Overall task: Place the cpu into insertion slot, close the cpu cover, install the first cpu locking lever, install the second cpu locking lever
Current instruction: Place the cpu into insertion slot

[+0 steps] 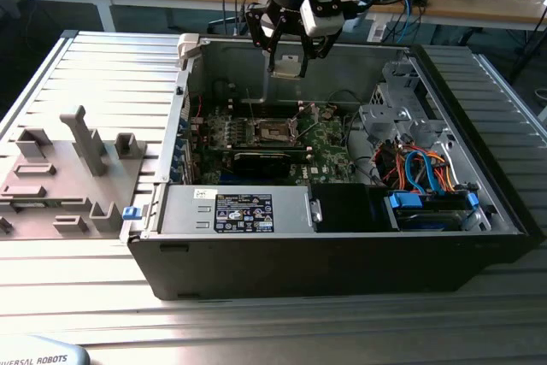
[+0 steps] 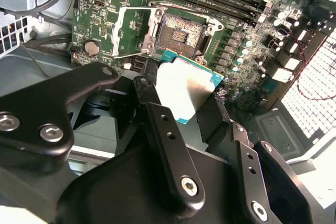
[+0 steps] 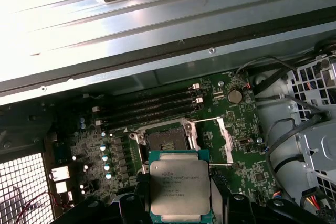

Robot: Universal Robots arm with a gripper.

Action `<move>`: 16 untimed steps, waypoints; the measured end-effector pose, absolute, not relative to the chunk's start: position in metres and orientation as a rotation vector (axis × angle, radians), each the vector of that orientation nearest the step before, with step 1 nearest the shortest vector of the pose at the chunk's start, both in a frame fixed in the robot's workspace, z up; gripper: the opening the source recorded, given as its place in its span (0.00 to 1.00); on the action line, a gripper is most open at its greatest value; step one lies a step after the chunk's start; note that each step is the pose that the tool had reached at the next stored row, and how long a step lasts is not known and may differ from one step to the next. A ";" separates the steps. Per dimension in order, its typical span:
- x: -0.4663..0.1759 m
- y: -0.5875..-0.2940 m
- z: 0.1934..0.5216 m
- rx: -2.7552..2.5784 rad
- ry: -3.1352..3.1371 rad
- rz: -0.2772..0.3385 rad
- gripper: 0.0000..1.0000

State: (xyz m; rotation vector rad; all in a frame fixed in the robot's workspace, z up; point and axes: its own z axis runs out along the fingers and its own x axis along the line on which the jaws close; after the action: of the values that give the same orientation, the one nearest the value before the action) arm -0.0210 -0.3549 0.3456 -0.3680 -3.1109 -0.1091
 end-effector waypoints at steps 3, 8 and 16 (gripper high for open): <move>-0.021 -0.355 0.345 -0.375 -3.110 -0.109 0.54; -0.021 -0.355 0.345 -0.387 -3.109 -0.109 0.54; -0.021 -0.355 0.344 -0.405 -3.107 -0.109 0.54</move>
State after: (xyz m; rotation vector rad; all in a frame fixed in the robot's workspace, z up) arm -0.0210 -0.3549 0.3442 -0.4054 -3.1071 -0.1093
